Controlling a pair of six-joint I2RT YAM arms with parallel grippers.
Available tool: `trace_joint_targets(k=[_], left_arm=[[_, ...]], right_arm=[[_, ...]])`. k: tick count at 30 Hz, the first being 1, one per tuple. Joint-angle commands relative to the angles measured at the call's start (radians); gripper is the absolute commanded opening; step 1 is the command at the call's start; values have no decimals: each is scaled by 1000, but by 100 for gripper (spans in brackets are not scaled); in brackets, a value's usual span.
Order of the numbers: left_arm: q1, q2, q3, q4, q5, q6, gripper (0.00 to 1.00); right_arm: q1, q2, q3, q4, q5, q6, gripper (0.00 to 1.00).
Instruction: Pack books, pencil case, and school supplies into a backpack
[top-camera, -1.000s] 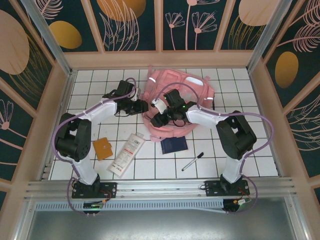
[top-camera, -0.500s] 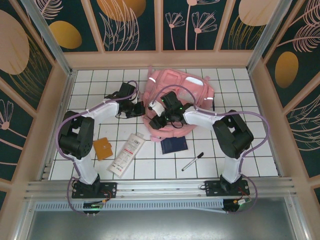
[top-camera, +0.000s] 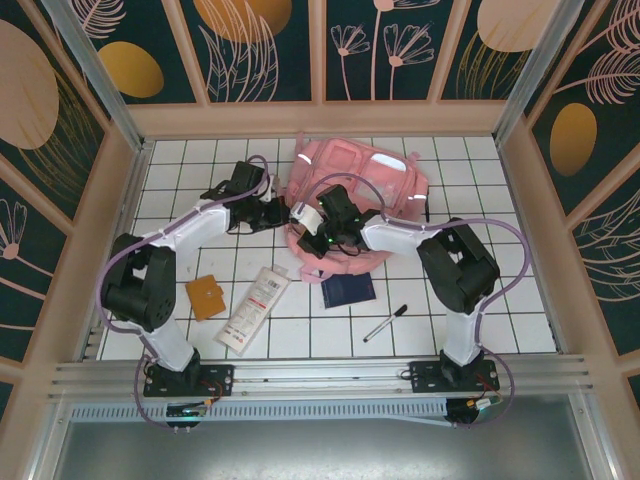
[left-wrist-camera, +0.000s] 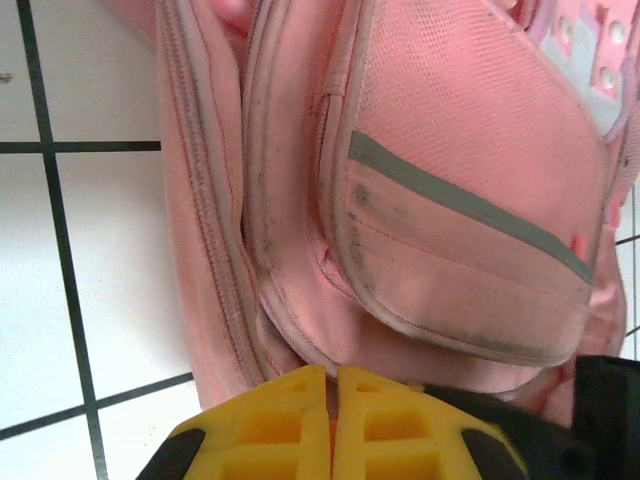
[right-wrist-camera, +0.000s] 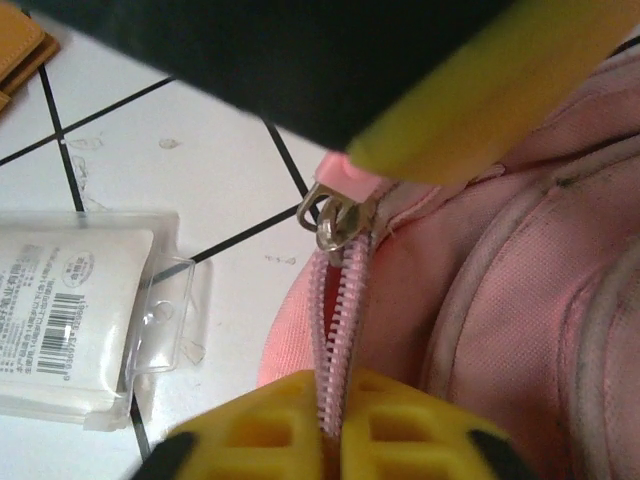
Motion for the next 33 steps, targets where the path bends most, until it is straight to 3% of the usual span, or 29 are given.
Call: trace_joint_targets(k=[1, 6, 10, 13, 16, 17, 20, 23, 26, 30, 33], left_arm=[[38, -93, 11, 62, 52, -37, 0], [132, -127, -77, 208, 4, 34, 0], [142, -51, -84, 327, 20, 141, 0], [141, -14, -98, 424, -20, 148, 0], [129, -1, -85, 464, 27, 104, 0], [114, -5, -94, 485, 31, 93, 0], [50, -47, -130, 538, 29, 30, 0], [5, -104, -180, 622, 48, -129, 0], [-6, -165, -240, 700, 37, -236, 0], [-10, -218, -240, 671, 24, -300, 0], [-10, -230, -254, 680, 50, -337, 0]], right_arm=[[-2, -51, -30, -4, 20, -166, 0], [-30, -208, -71, -95, -88, -356, 0], [-53, -288, -43, -267, -149, -490, 0], [-59, -354, -84, -348, -111, -559, 0], [-64, -400, -187, -277, -5, -546, 0], [-64, -412, -217, -224, 18, -513, 2], [-78, -435, -227, -99, -43, -303, 43], [-71, -418, -195, 11, -131, -50, 56], [-42, -391, -200, 173, -58, 191, 80], [-16, -291, -135, 200, 45, 424, 79], [37, -234, -120, 170, 204, 406, 74]])
